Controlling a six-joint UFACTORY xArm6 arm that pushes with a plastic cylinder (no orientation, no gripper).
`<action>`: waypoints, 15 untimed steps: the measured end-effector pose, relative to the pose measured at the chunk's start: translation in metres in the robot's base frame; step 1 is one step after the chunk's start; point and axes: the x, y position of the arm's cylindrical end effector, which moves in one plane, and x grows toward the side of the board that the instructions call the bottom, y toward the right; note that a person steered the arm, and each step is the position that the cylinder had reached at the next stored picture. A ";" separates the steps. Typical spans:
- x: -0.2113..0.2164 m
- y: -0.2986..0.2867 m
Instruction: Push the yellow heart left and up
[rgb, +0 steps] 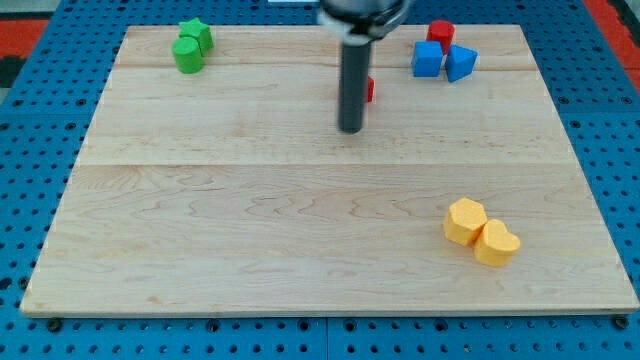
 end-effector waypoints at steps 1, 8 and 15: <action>-0.065 -0.010; 0.211 0.134; 0.197 -0.037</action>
